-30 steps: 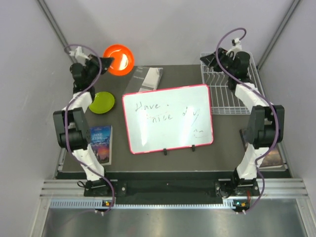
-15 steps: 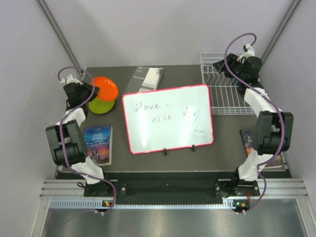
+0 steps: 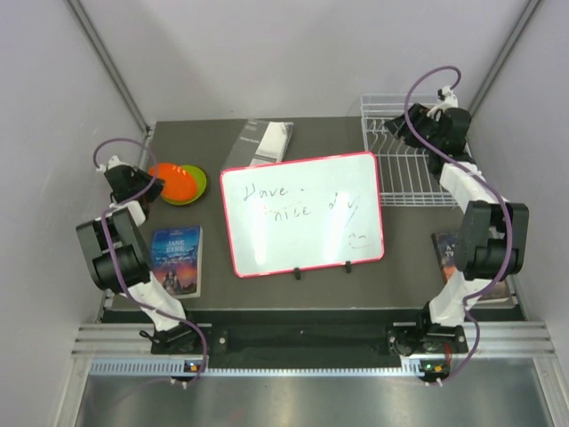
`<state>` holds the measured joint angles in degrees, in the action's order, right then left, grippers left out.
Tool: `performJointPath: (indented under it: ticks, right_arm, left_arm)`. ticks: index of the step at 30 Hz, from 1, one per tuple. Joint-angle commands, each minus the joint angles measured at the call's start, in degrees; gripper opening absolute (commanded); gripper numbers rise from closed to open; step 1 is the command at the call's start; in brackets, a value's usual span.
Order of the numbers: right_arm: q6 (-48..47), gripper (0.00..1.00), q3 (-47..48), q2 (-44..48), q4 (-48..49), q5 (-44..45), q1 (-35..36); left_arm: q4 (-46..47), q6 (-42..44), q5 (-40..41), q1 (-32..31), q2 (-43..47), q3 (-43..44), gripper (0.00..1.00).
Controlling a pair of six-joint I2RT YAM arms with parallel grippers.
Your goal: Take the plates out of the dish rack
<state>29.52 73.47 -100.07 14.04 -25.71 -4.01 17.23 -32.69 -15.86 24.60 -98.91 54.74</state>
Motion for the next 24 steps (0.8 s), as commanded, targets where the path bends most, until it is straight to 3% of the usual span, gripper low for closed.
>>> performJointPath:
  ticks: [1, 5, 9, 12, 14, 16, 24]
  right_arm:
    - [-1.2, 0.64, -0.4, 4.1, 2.0, -0.6, -0.8]
    - [-1.0, 0.65, -0.8, 4.5, 1.7, 0.4, -1.3]
    - [-1.4, 0.66, -0.3, 4.4, 0.7, 0.8, -1.6]
    - [-3.5, 0.66, 0.8, 4.6, -2.5, 3.9, -1.7]
    - [-5.5, 0.67, 1.8, 4.7, -5.0, 6.9, -1.7]
    - [-7.1, 0.67, 2.5, 4.6, -6.4, 9.1, -1.8]
    - [-11.3, 0.67, 5.9, 4.0, -11.4, 16.5, -1.9]
  left_arm:
    - [2.1, 1.0, -2.2, 0.6, -2.4, 2.0, 0.00]
    - [4.0, 0.5, -3.3, 0.6, -4.6, 2.3, 0.07]
    - [4.5, 0.0, -5.8, 0.6, -6.0, 3.4, 0.39]
    - [4.3, -0.4, -6.6, 0.7, -6.5, 3.7, 0.53]
    - [4.2, -0.2, -7.2, 0.7, -6.5, 3.7, 0.79]
    - [3.7, 0.5, -6.8, 0.6, -6.2, 3.6, 0.85]
    - [-4.3, 5.2, -3.8, 0.1, -5.5, 7.9, 0.92]
